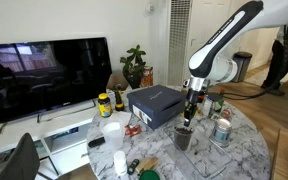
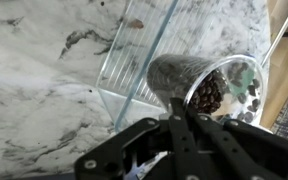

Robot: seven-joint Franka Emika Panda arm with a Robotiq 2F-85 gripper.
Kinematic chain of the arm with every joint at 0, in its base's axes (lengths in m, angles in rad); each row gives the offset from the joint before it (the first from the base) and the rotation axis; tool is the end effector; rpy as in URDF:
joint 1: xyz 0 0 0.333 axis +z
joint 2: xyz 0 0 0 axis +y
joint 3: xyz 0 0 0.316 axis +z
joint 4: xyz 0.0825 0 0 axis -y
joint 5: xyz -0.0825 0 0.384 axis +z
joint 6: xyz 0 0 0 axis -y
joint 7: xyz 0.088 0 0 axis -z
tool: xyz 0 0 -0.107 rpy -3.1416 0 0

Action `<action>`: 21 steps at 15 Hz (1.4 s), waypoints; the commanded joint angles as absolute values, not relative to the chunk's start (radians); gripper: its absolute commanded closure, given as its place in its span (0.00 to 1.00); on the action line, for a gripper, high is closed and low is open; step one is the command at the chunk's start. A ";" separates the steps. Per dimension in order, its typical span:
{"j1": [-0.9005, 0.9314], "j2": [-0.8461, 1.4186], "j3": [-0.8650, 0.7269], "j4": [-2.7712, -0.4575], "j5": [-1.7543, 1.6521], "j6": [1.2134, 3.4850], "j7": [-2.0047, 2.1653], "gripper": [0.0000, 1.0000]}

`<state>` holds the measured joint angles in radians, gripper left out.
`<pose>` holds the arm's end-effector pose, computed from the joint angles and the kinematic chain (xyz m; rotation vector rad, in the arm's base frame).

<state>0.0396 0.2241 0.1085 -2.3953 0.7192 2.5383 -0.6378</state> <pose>0.4859 0.0662 0.2163 -2.7229 -0.2275 -0.0247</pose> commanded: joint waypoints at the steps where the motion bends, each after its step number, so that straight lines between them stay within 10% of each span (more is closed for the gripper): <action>1: 0.028 0.274 0.139 -2.387 0.723 2.594 -0.631 0.99; 21: -0.020 0.320 0.172 -2.382 0.608 2.593 -0.575 0.99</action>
